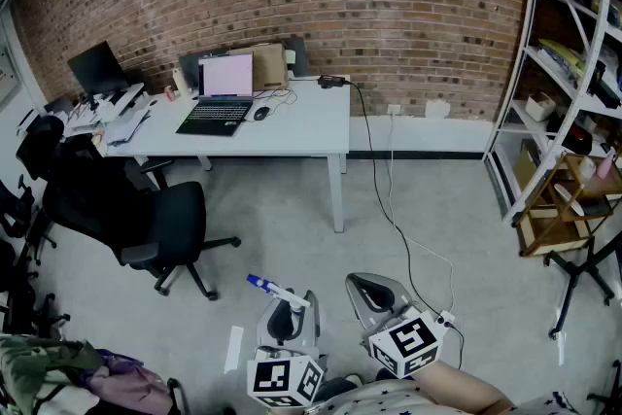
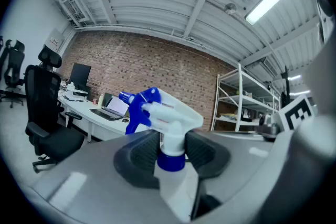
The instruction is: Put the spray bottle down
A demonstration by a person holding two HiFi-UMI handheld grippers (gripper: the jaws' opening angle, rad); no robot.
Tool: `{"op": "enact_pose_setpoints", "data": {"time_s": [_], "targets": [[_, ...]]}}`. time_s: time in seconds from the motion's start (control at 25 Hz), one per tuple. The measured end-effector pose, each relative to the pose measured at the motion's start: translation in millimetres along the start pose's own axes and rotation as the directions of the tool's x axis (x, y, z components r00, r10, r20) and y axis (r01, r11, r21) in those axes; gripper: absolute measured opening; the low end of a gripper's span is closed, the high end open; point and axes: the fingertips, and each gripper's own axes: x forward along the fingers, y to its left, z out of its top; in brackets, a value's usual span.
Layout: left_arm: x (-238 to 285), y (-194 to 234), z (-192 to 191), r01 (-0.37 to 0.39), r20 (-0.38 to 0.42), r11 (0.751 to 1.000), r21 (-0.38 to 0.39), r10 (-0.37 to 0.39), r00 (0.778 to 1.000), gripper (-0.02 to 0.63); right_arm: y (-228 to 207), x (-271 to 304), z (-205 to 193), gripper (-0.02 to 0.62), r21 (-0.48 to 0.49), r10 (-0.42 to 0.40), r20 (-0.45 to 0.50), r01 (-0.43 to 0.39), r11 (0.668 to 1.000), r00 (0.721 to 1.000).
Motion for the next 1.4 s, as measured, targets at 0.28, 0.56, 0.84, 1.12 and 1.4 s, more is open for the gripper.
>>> {"op": "enact_pose_setpoints", "data": {"time_s": [0.28,0.56,0.84,1.12,1.4], "targets": [[24.0,24.0,4.7,0.011,0.008,1.000,0.001,-0.011,1.000,0.138,-11.2,24.3,-1.1,-0.002,-0.002,-0.016,-0.019,0.016,1.000,1.000],[87.3,34.8,2.8,0.036,-0.001,0.999,-0.006,-0.036,0.999,0.138,-48.3,71.7,-7.6,-0.002,-0.014,-0.005,-0.038,0.004,1.000,0.999],[192.5,44.0,13.7,0.024,0.000,1.000,0.000,-0.024,1.000,0.138,-125.9,156.7,18.8,-0.002,-0.046,0.048,-0.025,-0.049,0.998,0.999],[319.0,63.7,60.8,-0.012,0.053,1.000,-0.010,0.013,0.999,0.138,-219.6,248.8,63.5,-0.002,-0.077,0.095,-0.011,-0.096,0.992,0.995],[417.1,86.5,69.8,-0.050,0.064,0.999,-0.018,0.051,0.997,0.138,-284.6,312.5,74.8,-0.002,-0.081,0.113,-0.014,-0.114,0.990,0.993]]}}
